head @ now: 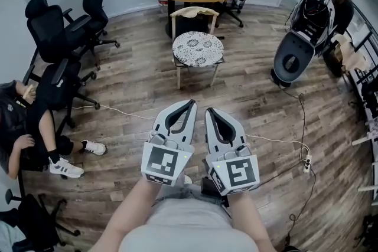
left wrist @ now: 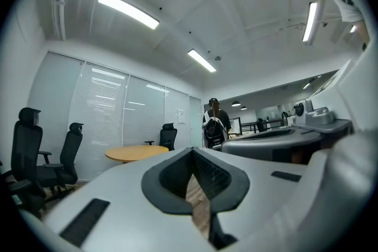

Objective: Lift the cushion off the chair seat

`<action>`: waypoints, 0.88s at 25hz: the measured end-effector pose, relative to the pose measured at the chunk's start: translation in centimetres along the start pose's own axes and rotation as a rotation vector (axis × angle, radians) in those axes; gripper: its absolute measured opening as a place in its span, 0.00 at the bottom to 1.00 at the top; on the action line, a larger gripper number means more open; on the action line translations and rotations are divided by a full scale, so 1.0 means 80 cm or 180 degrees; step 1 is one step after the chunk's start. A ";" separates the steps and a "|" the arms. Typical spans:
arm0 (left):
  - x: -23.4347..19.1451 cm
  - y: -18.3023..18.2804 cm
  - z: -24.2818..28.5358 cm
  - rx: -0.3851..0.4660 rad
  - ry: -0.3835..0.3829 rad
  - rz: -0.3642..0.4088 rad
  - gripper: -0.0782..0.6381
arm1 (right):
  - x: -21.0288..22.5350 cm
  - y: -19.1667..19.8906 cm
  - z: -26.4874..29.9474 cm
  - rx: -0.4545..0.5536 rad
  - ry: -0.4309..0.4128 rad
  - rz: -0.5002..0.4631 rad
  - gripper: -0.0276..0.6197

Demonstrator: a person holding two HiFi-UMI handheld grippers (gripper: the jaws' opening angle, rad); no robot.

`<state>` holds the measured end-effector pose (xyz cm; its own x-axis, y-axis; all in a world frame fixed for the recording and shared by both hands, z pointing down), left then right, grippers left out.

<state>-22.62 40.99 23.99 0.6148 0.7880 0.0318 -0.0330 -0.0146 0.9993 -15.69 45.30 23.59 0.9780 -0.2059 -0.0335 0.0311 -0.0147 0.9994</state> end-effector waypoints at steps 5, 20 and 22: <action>-0.008 0.006 0.031 -0.0027 -0.0016 -0.0031 0.10 | 0.023 0.010 0.017 -0.0031 -0.0007 0.0054 0.07; -0.069 0.026 0.189 -0.0081 0.0062 -0.0069 0.10 | 0.134 0.032 0.136 -0.0080 0.0099 0.0103 0.07; -0.082 0.026 0.213 -0.0080 0.0044 -0.0081 0.10 | 0.150 0.035 0.160 -0.0115 0.0071 0.0091 0.07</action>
<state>-13.29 25.26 26.16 0.6047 0.7964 0.0059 -0.0374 0.0209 0.9991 -6.48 30.27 25.89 0.9830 -0.1838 -0.0052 0.0102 0.0263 0.9996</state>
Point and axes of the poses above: the fingertips, and each gripper's own axes: z forward along the fingers, x to its right, y out of its underside, the point moved 4 cm from there along -z, backward along the fingers, and after that the axes turned 1 degree about y, right-handed, at the moved point
